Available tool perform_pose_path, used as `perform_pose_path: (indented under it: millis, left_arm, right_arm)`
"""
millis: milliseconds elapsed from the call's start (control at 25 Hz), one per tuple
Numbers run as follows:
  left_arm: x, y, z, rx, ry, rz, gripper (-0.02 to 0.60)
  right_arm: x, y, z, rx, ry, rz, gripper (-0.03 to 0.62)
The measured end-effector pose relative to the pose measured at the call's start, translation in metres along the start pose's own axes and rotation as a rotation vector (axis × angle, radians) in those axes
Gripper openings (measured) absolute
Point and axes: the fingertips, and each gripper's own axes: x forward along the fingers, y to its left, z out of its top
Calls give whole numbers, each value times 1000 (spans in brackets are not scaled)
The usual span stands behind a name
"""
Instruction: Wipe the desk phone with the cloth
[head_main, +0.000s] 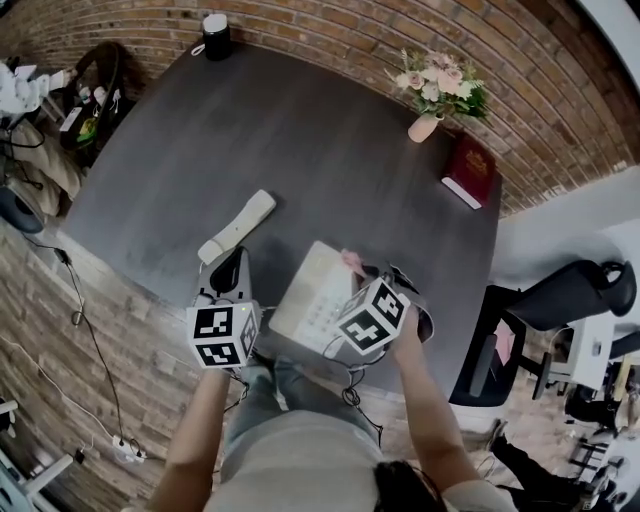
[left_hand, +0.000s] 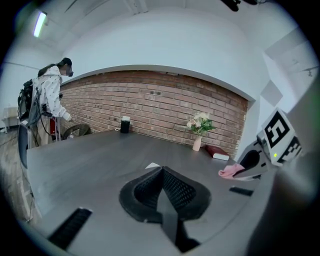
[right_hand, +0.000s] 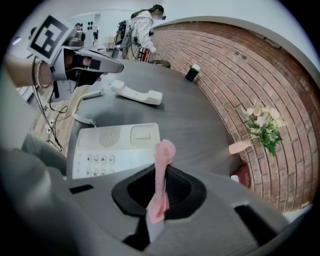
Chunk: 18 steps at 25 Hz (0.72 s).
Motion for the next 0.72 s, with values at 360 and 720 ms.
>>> perform_pose_path:
  millis: [360, 720]
  left_arm:
    - [-2, 9, -10, -1, 24, 14, 5]
    - [-5, 11, -14, 0, 34, 6, 5]
  right_arm:
    - [7, 4, -4, 7, 10, 9, 23]
    - [7, 10, -5, 25, 8, 20, 23]
